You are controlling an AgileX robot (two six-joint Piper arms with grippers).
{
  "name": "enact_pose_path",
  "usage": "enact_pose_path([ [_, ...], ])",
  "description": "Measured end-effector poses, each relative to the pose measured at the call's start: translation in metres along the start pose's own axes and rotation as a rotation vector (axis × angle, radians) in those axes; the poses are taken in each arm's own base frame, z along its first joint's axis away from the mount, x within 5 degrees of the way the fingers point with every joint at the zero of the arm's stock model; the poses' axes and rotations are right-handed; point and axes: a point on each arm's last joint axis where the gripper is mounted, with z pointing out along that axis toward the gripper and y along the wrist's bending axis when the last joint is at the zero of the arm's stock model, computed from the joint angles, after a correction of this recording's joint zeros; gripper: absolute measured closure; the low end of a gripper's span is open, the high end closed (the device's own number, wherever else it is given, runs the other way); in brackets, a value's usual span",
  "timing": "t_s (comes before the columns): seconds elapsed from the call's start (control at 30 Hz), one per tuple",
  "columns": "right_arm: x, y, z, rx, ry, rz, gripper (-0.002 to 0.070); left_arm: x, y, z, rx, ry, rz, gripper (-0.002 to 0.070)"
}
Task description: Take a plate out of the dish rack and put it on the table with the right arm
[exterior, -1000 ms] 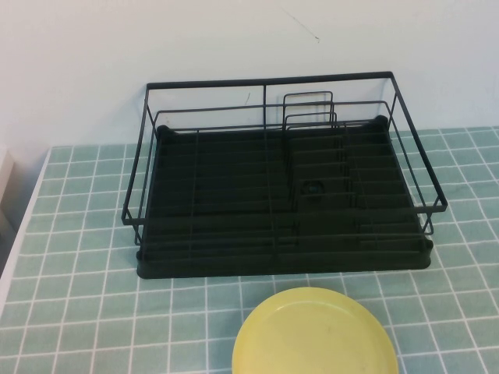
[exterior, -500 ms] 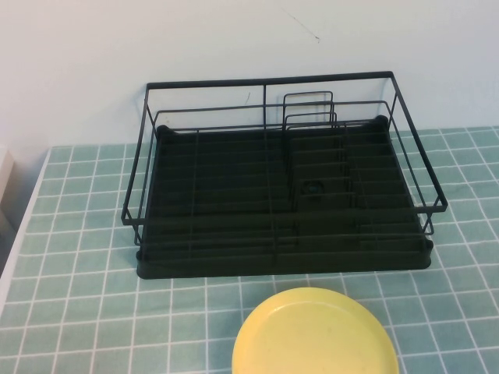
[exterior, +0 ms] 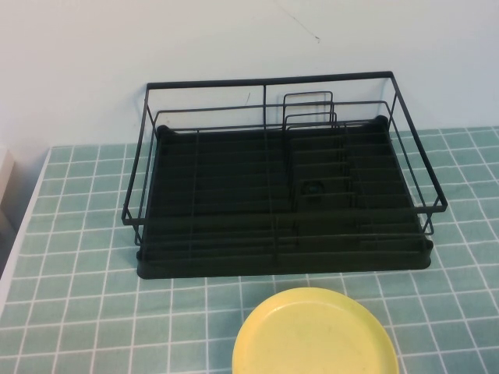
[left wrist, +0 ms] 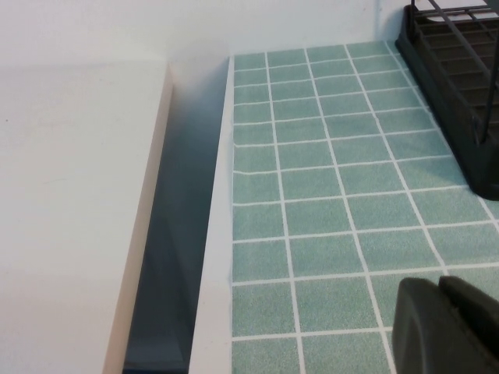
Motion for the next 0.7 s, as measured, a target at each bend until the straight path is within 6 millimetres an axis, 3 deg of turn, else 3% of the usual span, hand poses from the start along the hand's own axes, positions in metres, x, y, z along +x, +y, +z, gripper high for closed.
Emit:
enact_pose_path([
  [0.7, 0.0008, -0.0037, -0.0006, 0.040, 0.020, 0.015, 0.0678, 0.0000, 0.0000, 0.0000, 0.000, 0.000, 0.000, 0.0678],
])
